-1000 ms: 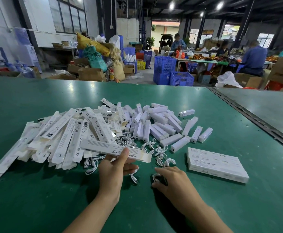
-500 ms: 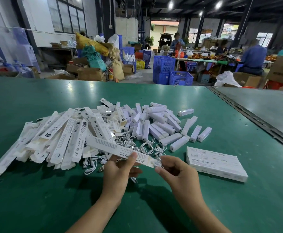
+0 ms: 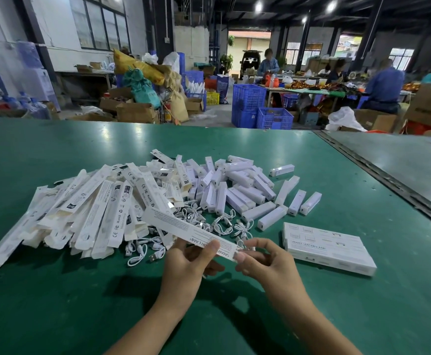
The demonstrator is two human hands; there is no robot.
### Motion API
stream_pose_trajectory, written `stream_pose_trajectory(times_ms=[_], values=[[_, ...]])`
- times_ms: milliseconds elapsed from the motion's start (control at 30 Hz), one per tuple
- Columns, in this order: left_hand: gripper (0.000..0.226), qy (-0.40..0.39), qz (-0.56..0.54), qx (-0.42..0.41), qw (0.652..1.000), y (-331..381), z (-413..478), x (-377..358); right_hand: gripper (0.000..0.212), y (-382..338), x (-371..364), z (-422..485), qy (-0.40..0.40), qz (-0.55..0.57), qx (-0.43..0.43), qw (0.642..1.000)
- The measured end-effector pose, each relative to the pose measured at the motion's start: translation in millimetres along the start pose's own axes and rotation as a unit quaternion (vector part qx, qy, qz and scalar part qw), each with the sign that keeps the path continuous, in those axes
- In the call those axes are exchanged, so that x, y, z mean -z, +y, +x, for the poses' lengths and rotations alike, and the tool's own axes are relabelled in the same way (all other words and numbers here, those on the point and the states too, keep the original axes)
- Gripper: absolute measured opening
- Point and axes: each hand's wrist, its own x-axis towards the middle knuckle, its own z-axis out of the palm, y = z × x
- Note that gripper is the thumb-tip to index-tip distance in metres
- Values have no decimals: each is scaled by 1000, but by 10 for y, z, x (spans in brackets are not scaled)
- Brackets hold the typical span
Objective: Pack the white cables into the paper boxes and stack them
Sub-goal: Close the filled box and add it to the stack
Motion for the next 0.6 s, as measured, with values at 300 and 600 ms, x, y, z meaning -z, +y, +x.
stream_pose_trajectory(times_ms=[300,600], values=[[25,9,-3,13,1000,13,17,39,38,-10,-7,-15,-23,25,-7,999],[51,-30,3,46,998,18,2,24,34,30,-29,20,14,-50,24,998]])
